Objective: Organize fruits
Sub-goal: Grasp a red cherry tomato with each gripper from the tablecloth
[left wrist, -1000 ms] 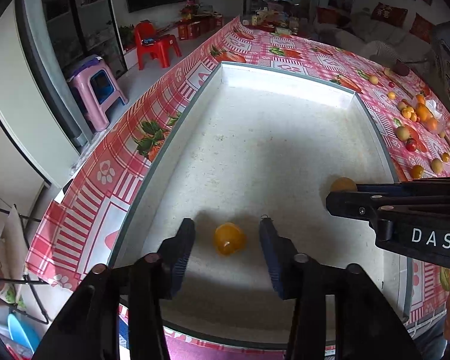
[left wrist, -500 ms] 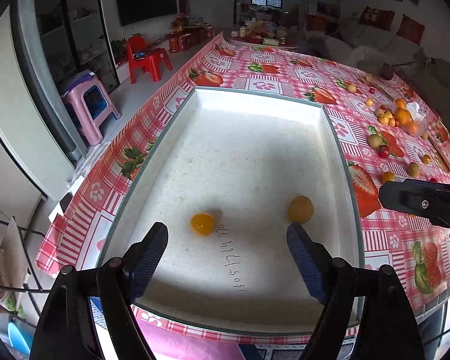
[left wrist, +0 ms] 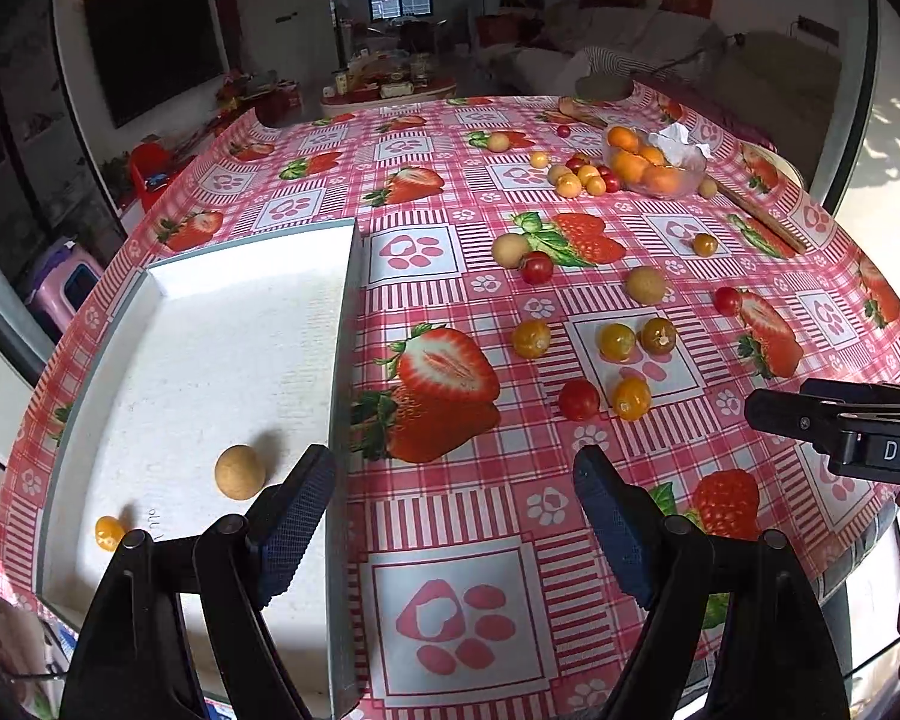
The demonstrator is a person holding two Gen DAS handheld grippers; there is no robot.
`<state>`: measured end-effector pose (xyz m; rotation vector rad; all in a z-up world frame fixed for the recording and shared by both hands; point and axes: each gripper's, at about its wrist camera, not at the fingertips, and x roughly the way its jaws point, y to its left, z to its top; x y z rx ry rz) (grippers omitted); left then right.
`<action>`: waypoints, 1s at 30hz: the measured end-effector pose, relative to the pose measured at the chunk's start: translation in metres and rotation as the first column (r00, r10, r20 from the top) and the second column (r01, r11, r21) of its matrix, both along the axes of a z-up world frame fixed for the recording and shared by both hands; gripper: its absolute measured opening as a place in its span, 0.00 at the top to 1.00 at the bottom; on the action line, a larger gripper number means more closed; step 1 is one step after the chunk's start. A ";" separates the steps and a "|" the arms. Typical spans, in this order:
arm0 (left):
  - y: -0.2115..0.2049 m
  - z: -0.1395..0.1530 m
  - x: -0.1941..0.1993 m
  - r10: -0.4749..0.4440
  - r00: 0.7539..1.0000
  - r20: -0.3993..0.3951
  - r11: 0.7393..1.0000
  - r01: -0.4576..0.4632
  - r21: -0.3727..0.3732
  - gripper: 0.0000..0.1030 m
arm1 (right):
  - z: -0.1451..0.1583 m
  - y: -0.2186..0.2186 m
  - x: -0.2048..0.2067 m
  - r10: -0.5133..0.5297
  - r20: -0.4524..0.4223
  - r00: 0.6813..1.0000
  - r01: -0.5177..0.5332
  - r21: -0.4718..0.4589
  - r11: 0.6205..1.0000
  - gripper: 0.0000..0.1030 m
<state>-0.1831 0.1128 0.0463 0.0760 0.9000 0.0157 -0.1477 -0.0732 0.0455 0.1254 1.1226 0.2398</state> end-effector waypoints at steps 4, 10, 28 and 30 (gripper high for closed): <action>-0.013 -0.019 0.012 -0.009 0.999 -0.041 1.000 0.010 0.024 0.20 | -0.006 -0.018 -0.003 -0.024 0.014 1.000 0.024 -0.045 0.999 0.24; -0.022 -0.033 0.027 -0.019 0.998 -0.064 1.000 0.020 0.007 0.20 | -0.017 -0.020 0.002 -0.011 0.048 0.999 0.017 -0.122 0.992 0.24; -0.038 -0.035 0.049 -0.041 0.998 -0.057 0.997 0.037 -0.074 0.39 | -0.023 -0.001 0.065 0.011 0.127 0.992 0.019 -0.229 0.973 0.37; -0.043 -0.034 0.047 -0.067 0.996 -0.050 0.995 0.063 -0.083 0.57 | -0.022 0.000 0.068 0.016 0.131 0.991 0.014 -0.226 0.974 0.60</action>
